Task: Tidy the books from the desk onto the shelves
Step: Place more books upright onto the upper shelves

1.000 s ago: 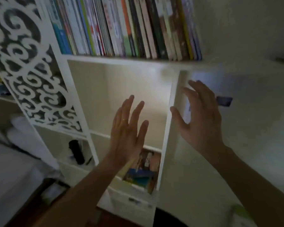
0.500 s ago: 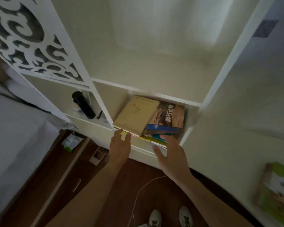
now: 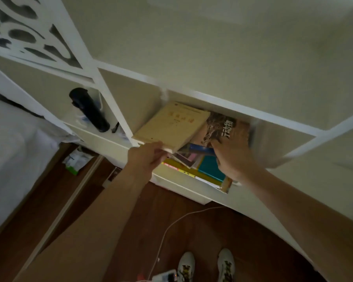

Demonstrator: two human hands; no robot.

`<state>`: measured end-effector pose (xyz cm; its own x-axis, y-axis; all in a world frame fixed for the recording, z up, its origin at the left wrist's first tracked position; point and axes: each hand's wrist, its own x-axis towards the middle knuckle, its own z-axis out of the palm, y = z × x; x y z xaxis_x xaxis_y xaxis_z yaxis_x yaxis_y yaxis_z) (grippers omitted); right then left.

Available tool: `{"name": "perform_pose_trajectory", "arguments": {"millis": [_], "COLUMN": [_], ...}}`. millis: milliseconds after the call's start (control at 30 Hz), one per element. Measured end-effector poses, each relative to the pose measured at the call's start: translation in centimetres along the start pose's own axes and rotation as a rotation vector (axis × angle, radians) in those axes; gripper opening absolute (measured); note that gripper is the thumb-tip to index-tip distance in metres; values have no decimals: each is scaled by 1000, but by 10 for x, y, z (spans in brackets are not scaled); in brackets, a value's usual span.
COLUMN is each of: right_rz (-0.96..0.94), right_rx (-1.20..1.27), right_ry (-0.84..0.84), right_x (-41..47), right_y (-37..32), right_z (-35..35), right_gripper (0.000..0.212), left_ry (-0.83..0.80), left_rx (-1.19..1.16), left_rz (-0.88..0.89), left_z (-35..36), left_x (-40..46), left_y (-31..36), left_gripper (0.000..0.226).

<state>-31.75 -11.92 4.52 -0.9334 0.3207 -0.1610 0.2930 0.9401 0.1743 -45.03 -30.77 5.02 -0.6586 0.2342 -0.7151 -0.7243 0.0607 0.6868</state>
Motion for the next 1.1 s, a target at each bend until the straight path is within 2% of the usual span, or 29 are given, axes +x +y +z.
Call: {"name": "perform_pose_trajectory", "arguments": {"millis": [133,333,433,567,667,767,867,967,1000,1100], "right_rz": [15,31,-20,-21,-25,-12,29,104,148,244], "right_rx": [-71,-5,-57,-17,58,140,221,207,196,71], "right_ry": [149,223,287,366,357,322,317,462,504,541], "right_x": [18,25,10,-25,-52,-78,-100,-115,-118,-113], "right_y": [10,-1,-20,-40,-48,-55,-53,-48,-48,-45], "right_z": [-8,-11,-16,-15,-14,-27,-44,-68,-79,-101], "right_gripper": [17,6,22,12,16,21,34,17,25,30], "left_ry": [-69,-51,-26,78,106,-7,-93,2,17,-107], "left_rx": [-171,-39,-36,31,39,-48,-26,-56,-85,-153], "left_rz": [31,11,-28,8,-27,-130,-115,-57,-59,-100], "left_z": [8,7,4,1,-5,-17,-31,-31,-30,-28], "left_x": [-5,2,5,15,22,25,36,42,43,32], "left_y": [34,36,20,14,11,11,6,-9,-17,-46], "left_gripper": [7,17,15,21,24,14,9,10,14,12]}}
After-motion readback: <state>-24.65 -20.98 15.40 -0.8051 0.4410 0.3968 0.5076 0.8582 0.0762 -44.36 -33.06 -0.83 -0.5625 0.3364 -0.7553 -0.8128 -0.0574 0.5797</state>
